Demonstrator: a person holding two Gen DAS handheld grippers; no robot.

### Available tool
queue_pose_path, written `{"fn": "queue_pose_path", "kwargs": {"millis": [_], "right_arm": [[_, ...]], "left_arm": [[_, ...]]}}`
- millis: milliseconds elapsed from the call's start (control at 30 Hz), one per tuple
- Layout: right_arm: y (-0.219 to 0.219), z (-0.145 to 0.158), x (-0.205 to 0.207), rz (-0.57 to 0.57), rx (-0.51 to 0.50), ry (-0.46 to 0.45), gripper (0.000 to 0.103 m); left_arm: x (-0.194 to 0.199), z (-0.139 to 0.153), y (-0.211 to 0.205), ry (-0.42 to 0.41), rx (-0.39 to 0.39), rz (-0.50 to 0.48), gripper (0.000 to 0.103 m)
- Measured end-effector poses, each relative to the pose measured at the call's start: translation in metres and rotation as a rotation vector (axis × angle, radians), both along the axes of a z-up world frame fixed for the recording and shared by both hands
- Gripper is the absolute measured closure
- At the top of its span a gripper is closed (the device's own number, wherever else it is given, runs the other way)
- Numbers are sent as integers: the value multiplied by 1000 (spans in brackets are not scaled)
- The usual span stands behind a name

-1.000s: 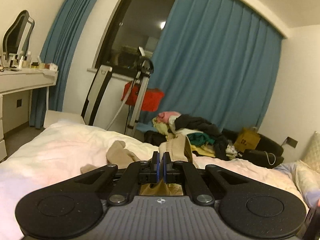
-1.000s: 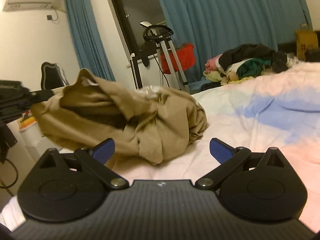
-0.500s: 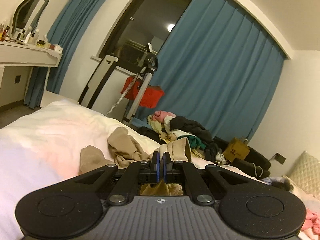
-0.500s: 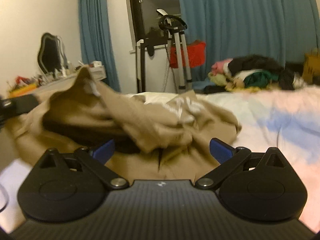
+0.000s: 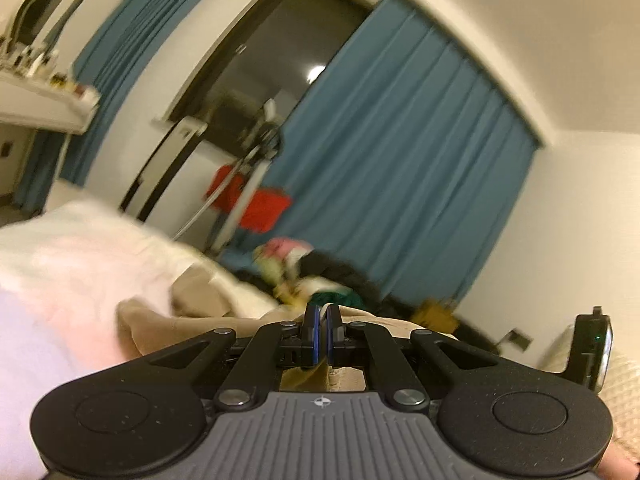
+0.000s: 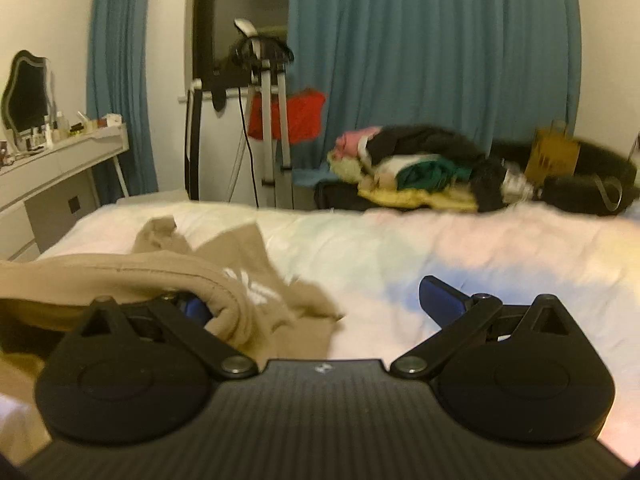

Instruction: Fold clothes

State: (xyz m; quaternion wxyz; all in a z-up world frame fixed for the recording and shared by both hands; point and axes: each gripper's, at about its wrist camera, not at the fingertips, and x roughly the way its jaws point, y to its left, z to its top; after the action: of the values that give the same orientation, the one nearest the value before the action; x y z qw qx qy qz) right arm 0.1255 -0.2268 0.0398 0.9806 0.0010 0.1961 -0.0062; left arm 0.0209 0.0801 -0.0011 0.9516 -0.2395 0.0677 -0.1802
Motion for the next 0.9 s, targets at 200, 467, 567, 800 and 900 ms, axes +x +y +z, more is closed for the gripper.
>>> {"fn": "queue_pose_path", "kwargs": {"millis": [200,467,567,800,900], "right_arm": [[-8,28,-57,15,-188,-71,0],[-28,-89,-22,16,11,391,0],[-49,-94,-22,-61,225,337,0],[-51,-63,-29,-23,296,91,0],[-52,-74,-22,1,335,134,0]], "left_arm": [[-20,10,-9,-52,0,-23,100],[8,-10,-27,124,119,82,100],[27,-23,-29,213,167,118,99],[57,-44,-30,364,259,149,88],[56,-46,-31,392,297,149,73]]}}
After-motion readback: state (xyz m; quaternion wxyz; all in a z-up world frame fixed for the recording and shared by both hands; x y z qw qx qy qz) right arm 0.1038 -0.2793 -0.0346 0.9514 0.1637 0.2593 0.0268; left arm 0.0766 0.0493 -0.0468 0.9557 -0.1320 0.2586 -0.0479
